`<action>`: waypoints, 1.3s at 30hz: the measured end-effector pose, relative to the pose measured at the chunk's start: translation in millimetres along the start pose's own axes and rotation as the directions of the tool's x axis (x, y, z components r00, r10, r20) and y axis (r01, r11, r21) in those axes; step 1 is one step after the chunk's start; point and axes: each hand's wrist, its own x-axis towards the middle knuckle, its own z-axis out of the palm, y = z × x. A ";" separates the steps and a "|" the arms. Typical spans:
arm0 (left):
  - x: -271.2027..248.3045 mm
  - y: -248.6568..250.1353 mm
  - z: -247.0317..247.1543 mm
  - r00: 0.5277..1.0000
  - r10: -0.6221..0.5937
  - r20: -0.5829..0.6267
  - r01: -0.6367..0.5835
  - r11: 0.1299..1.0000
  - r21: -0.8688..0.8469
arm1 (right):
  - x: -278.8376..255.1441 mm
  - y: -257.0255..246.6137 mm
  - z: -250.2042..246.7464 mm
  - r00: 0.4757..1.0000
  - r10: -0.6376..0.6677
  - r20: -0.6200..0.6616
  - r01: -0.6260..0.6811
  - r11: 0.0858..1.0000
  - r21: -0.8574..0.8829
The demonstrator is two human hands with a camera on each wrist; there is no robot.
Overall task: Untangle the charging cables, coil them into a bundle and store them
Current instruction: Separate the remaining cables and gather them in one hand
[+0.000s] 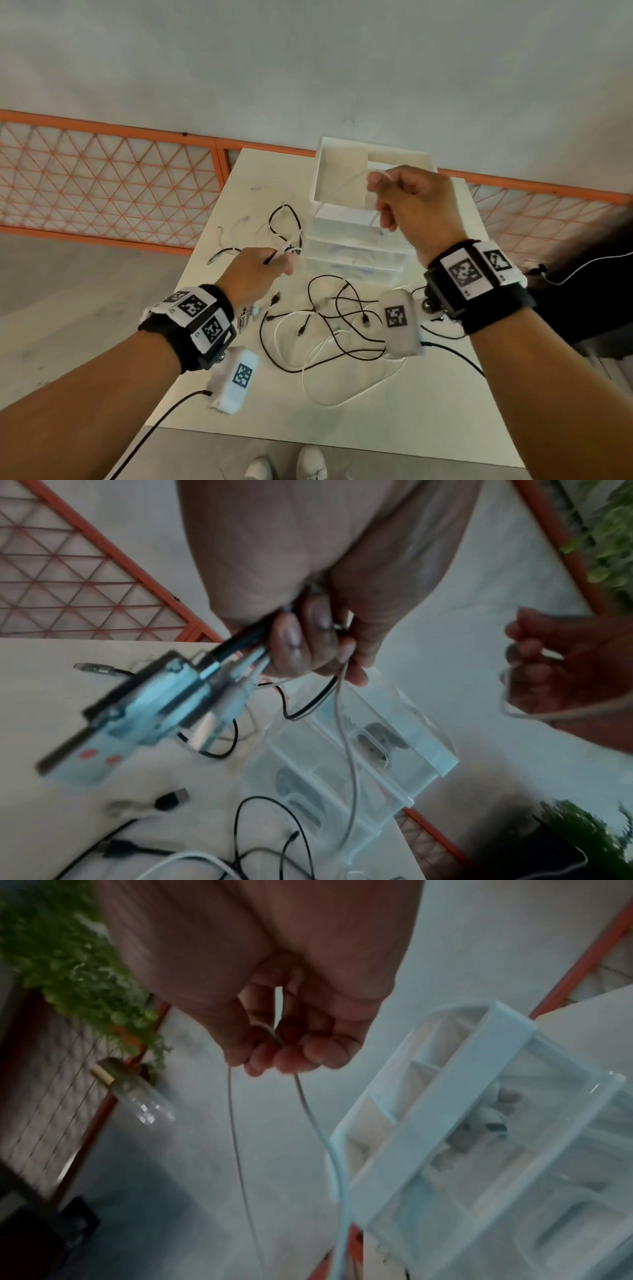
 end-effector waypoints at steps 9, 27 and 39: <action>1.6 5.8 -42.3 0.998 -0.057 0.000 0.054 0.940 -0.337 | -16.3 63.8 -29.4 0.960 0.280 0.009 -0.278 0.954 -0.115; -30.8 50.4 -35.7 0.968 0.243 0.054 -0.223 0.942 -0.249 | -45.5 -13.0 25.1 0.822 -0.016 0.570 0.209 0.938 -0.275; -29.7 -43.7 -26.0 0.993 -0.092 0.069 0.074 0.971 0.228 | 12.2 -67.0 -1.9 0.981 -0.189 -0.049 0.194 0.972 0.130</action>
